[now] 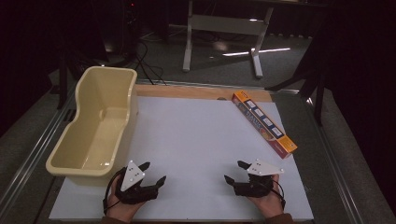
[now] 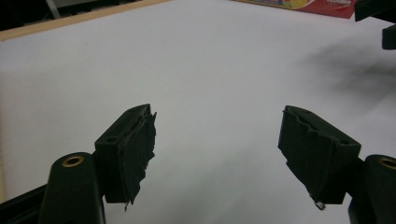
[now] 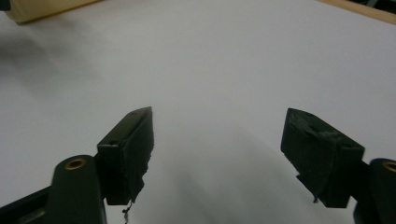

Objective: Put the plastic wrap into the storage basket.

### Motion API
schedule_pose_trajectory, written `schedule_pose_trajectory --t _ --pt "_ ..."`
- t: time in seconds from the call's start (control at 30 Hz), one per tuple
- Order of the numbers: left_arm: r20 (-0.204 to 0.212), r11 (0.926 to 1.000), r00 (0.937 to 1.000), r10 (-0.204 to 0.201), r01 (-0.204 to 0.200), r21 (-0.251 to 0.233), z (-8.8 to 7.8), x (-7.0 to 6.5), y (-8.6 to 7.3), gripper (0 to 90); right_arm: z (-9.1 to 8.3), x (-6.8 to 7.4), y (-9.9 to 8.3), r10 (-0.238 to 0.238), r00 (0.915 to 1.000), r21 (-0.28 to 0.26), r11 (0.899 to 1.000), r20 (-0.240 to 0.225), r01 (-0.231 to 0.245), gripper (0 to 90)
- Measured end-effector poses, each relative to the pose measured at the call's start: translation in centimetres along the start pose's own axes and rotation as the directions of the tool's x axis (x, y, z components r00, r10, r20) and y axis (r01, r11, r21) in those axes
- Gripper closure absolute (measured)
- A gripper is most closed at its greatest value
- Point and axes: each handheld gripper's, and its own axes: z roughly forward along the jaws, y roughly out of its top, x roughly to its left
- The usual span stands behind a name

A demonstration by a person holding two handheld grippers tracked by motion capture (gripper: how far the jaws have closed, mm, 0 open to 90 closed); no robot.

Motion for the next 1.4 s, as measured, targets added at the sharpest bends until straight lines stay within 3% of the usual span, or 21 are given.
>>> schedule_pose_trajectory --t 0.33,0.43,0.53,0.6,0.77,0.97,1.13,1.17,1.2,1.4 --pt "-0.011 1.0000 0.9999 -0.002 0.002 -0.001 0.2 0.1 -0.1 26.0 0.5 -0.2 -0.1 -0.010 0.9999 0.032 0.999 -0.009 0.010 30.1" --pt "-0.002 0.9998 0.9998 -0.019 0.019 -0.001 0.3 0.3 -0.1 25.8 0.7 -0.2 -0.1 -0.025 0.9996 0.053 0.998 -0.009 0.026 30.4" --pt "0.011 0.9993 0.9992 -0.037 0.037 -0.001 0.1 0.3 -0.1 25.8 0.7 -0.5 0.0 -0.012 0.9999 0.055 0.998 -0.007 0.012 31.0" --pt "-0.001 0.9998 0.9998 -0.022 0.022 0.001 -0.2 0.2 0.0 25.8 0.6 -0.9 0.1 -0.011 0.9999 0.053 0.999 -0.008 0.012 31.7" --pt "-0.014 0.9995 0.9997 -0.021 0.021 0.025 -0.9 0.6 0.0 25.8 0.0 -3.0 0.7 0.009 0.9999 0.056 0.998 0.012 -0.010 34.2" --pt "-0.036 0.9993 0.9992 -0.016 0.017 0.032 -1.9 1.3 -0.3 26.0 -0.2 -6.1 0.9 0.012 0.9967 0.095 0.995 0.080 -0.019 34.4" --pt "-0.038 0.9986 0.9984 -0.042 0.043 0.031 -1.7 1.8 -0.9 26.6 0.1 -9.0 0.6 0.029 0.9894 0.129 0.991 0.142 -0.048 36.1" --pt "-0.038 0.9986 0.9984 -0.042 0.043 0.031 -1.7 1.8 -0.9 26.7 0.1 -9.0 0.6 0.029 0.9894 0.129 0.991 0.142 -0.048 36.1" --pt "-0.038 0.9988 0.9985 -0.040 0.041 0.028 -1.6 1.9 -1.0 26.8 0.3 -10.5 0.5 0.039 0.9854 0.136 0.989 0.166 -0.062 36.4" --pt "-0.047 0.9995 0.9985 -0.030 0.030 0.011 -1.8 1.8 -1.0 26.9 0.9 -12.9 0.7 0.040 0.9753 0.163 0.984 0.217 -0.076 37.1"
